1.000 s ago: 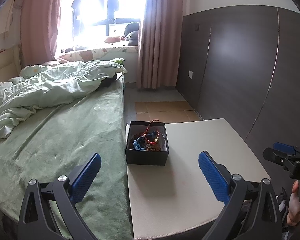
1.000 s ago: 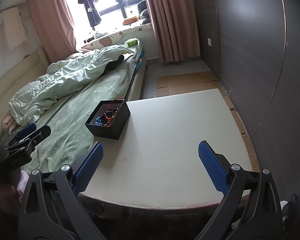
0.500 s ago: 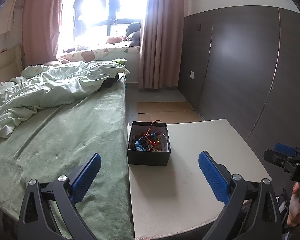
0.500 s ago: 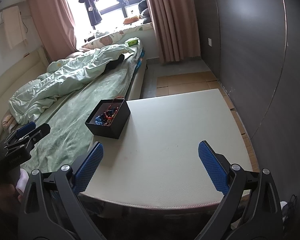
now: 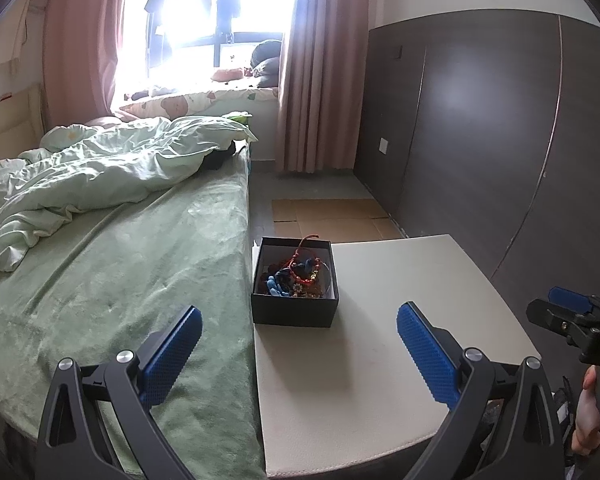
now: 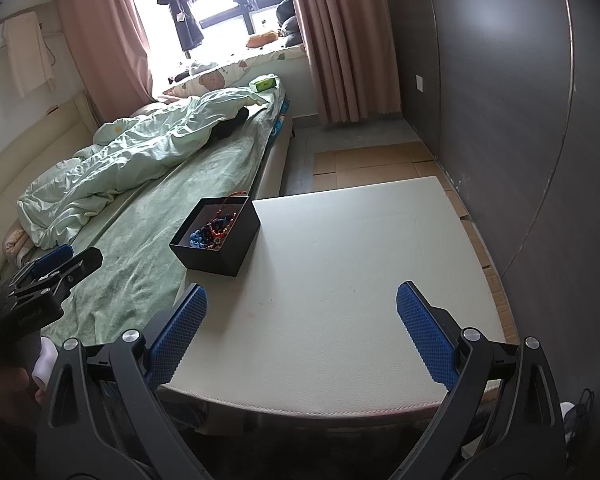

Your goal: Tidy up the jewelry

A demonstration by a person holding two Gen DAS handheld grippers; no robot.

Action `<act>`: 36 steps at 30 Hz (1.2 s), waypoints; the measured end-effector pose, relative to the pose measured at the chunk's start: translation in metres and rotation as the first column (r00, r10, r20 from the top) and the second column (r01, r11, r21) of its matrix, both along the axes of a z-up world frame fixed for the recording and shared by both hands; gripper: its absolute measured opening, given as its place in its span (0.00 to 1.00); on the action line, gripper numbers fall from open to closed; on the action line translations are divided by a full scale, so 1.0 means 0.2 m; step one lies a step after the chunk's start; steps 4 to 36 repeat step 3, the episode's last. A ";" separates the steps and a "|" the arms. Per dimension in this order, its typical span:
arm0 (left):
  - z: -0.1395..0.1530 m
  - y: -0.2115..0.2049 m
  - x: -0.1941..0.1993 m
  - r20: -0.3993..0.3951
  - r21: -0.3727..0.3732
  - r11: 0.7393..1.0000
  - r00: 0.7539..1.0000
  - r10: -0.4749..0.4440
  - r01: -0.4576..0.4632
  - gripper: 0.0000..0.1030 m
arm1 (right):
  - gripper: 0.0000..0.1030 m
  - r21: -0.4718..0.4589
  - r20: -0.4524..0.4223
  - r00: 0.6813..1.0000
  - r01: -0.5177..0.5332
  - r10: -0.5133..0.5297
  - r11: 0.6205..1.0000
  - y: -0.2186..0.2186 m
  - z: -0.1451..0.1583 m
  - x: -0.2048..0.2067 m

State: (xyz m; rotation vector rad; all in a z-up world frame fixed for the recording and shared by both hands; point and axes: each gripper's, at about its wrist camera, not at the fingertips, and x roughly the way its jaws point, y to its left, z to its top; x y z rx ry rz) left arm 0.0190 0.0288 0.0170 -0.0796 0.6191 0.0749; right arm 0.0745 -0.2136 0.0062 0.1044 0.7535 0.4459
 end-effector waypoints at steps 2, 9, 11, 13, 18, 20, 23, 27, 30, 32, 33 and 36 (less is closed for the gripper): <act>0.00 0.00 0.00 0.000 0.003 1.000 1.000 0.001 -0.001 0.92 | 0.93 0.000 0.000 1.000 0.000 0.000 1.000 0.00 0.00 0.00; 0.00 0.00 0.00 0.000 0.002 1.000 1.000 0.001 -0.001 0.92 | 0.93 0.001 0.000 1.000 0.000 0.000 1.000 0.00 0.00 0.00; 0.00 0.00 0.00 0.000 0.002 1.000 1.000 0.001 -0.001 0.92 | 0.93 0.001 0.000 1.000 0.000 0.000 1.000 0.00 0.00 0.00; 0.00 0.00 0.00 0.000 0.002 1.000 1.000 0.001 -0.001 0.92 | 0.93 0.001 0.000 1.000 0.000 0.000 1.000 0.00 0.00 0.00; 0.00 0.00 0.00 0.000 0.002 1.000 1.000 0.001 -0.001 0.92 | 0.93 0.001 0.000 1.000 0.000 0.000 1.000 0.00 0.00 0.00; 0.00 0.00 0.00 0.000 0.002 1.000 1.000 0.001 -0.001 0.92 | 0.93 0.001 0.000 1.000 0.000 0.000 1.000 0.00 0.00 0.00; 0.00 0.00 0.00 0.000 0.002 1.000 1.000 0.001 -0.001 0.92 | 0.93 0.001 0.000 1.000 0.000 0.000 1.000 0.00 0.00 0.00; 0.00 0.00 0.00 0.000 0.002 1.000 1.000 0.001 -0.001 0.92 | 0.93 0.001 0.000 1.000 0.000 0.000 1.000 0.00 0.00 0.00; 0.00 0.00 0.00 0.000 0.002 1.000 1.000 0.001 -0.001 0.92 | 0.93 0.001 0.000 1.000 0.000 0.000 1.000 0.00 0.00 0.00; 0.00 0.00 0.00 0.000 0.002 1.000 1.000 0.001 -0.001 0.92 | 0.93 0.001 0.000 1.000 0.000 0.000 1.000 0.00 0.00 0.00; 0.00 0.00 0.00 0.000 0.002 1.000 1.000 0.001 -0.001 0.92 | 0.93 0.001 0.000 1.000 0.000 0.000 1.000 0.00 0.00 0.00; 0.00 0.00 0.00 0.000 0.002 1.000 1.000 0.001 -0.001 0.92 | 0.93 0.001 0.000 1.000 0.000 0.000 1.000 0.00 0.00 0.00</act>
